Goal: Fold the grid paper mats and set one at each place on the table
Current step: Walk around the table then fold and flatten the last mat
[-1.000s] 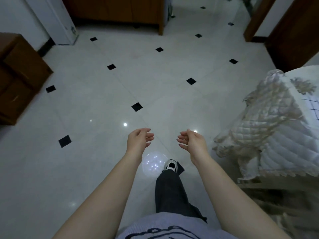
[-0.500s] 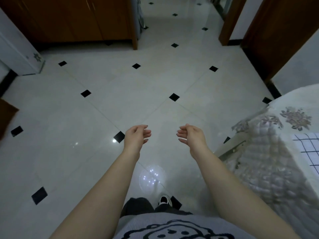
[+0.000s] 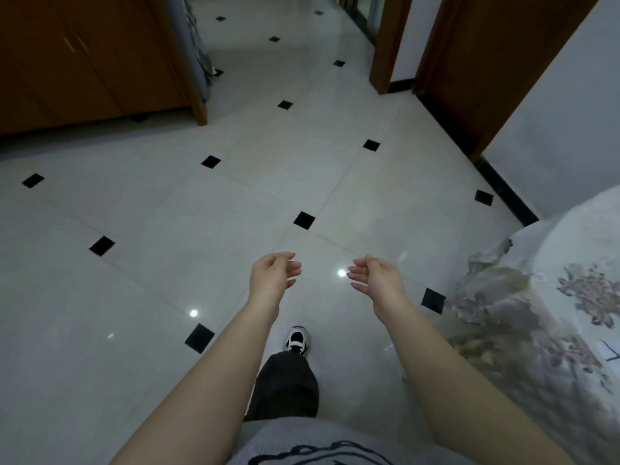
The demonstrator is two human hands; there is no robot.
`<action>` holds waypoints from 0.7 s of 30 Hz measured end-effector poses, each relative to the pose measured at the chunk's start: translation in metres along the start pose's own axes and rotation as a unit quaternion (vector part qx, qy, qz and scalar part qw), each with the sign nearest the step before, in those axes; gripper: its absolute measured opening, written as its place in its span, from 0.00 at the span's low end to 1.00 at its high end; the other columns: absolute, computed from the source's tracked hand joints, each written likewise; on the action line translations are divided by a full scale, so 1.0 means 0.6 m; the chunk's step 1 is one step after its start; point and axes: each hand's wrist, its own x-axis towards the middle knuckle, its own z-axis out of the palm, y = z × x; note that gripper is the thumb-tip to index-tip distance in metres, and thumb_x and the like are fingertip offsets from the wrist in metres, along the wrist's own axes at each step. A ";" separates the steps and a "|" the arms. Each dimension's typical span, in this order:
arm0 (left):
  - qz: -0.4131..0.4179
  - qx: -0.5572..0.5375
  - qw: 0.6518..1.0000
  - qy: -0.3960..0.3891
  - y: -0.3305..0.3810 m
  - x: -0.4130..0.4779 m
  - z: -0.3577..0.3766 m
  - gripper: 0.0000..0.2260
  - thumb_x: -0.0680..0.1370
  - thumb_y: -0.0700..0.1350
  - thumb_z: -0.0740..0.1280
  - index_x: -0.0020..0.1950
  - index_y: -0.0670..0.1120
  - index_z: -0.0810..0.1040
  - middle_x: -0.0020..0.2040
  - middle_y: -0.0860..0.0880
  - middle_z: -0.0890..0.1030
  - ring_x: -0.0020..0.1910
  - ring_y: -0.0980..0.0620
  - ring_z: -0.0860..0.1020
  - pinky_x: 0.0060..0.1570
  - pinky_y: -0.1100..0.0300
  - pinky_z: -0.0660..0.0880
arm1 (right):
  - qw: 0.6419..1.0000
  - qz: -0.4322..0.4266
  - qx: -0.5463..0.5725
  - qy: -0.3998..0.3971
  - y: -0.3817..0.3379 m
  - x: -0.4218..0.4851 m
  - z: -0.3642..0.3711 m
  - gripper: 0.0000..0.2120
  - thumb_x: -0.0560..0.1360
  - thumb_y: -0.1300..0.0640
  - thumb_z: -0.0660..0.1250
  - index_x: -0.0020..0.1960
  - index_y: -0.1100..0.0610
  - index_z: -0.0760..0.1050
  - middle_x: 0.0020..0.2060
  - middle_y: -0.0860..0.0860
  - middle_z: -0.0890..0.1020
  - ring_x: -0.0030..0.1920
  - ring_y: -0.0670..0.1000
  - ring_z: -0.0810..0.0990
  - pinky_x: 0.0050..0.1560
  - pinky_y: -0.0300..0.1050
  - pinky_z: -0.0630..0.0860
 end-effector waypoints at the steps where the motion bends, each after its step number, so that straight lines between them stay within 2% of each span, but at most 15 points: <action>1: -0.002 0.006 1.000 -0.010 0.018 0.032 0.012 0.10 0.79 0.39 0.59 0.48 0.44 0.80 0.45 0.42 0.83 0.43 0.48 0.82 0.50 0.53 0.78 | 1.000 0.001 0.001 0.009 -0.018 0.024 0.012 0.14 0.81 0.56 0.55 0.43 0.60 0.76 0.40 0.56 0.80 0.38 0.51 0.80 0.44 0.46 0.77; 5: -0.004 0.034 0.998 -0.052 0.101 0.146 0.067 0.10 0.79 0.40 0.59 0.49 0.43 0.80 0.45 0.41 0.83 0.43 0.48 0.82 0.49 0.53 0.78 | 0.998 -0.010 0.017 0.055 -0.112 0.119 0.040 0.14 0.81 0.56 0.56 0.43 0.59 0.76 0.38 0.55 0.80 0.39 0.51 0.80 0.43 0.46 0.78; 10: -0.002 0.066 0.991 -0.116 0.185 0.241 0.162 0.08 0.78 0.41 0.61 0.46 0.45 0.80 0.44 0.43 0.83 0.42 0.48 0.82 0.50 0.52 0.78 | 0.990 -0.027 0.077 0.117 -0.207 0.214 0.041 0.14 0.81 0.56 0.56 0.44 0.60 0.77 0.39 0.56 0.80 0.40 0.52 0.81 0.42 0.45 0.78; 21: -0.026 0.138 0.963 -0.230 0.248 0.394 0.408 0.10 0.79 0.40 0.60 0.52 0.41 0.80 0.46 0.42 0.83 0.47 0.47 0.82 0.52 0.52 0.78 | 0.962 -0.006 0.141 0.235 -0.268 0.384 -0.070 0.14 0.81 0.55 0.57 0.46 0.61 0.78 0.40 0.56 0.82 0.42 0.53 0.82 0.44 0.47 0.78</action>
